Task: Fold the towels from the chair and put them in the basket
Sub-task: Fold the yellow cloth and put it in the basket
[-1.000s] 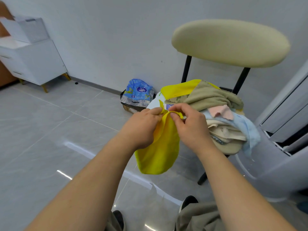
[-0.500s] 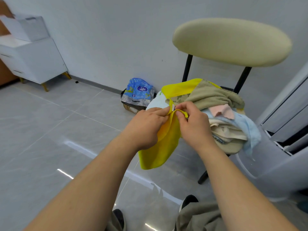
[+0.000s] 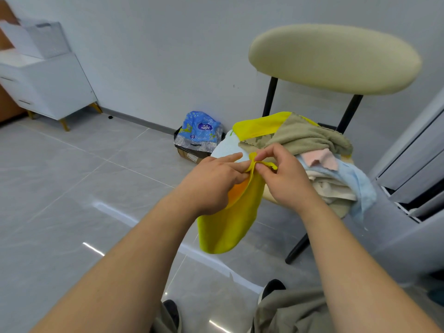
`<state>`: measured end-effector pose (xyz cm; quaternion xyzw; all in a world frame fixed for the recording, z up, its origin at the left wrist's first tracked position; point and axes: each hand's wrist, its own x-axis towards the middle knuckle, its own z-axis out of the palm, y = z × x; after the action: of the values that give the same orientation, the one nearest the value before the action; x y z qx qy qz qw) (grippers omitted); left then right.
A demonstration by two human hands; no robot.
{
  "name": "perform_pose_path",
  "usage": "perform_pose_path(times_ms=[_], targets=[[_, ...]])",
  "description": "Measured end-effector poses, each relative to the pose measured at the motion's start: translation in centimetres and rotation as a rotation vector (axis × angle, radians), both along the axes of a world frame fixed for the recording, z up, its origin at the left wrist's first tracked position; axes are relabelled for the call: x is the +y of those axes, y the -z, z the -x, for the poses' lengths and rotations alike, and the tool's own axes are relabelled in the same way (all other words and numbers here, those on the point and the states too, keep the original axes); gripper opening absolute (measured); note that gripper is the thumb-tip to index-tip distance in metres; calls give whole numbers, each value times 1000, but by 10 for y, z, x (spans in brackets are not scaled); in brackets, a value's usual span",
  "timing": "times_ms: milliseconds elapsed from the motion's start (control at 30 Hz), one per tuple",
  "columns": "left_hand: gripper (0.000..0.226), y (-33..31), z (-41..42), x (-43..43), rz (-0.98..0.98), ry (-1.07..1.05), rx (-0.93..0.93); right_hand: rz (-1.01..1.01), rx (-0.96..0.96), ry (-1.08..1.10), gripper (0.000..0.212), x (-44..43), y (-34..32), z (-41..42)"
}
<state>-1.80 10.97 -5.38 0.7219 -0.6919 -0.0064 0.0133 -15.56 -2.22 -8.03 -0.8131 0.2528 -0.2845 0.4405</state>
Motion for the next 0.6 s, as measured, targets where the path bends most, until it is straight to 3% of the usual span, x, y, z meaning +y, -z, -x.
perform_pose_path(times_ms=[267, 467, 600], targets=[[65, -4, 1, 1, -21, 10, 6, -81, 5, -189, 34, -1, -2, 4], [65, -4, 1, 1, -25, 11, 6, -37, 6, -153, 42, -7, 2, 3], [65, -1, -1, 0, -34, -10, 9, 16, 86, -79, 36, -11, 6, 3]])
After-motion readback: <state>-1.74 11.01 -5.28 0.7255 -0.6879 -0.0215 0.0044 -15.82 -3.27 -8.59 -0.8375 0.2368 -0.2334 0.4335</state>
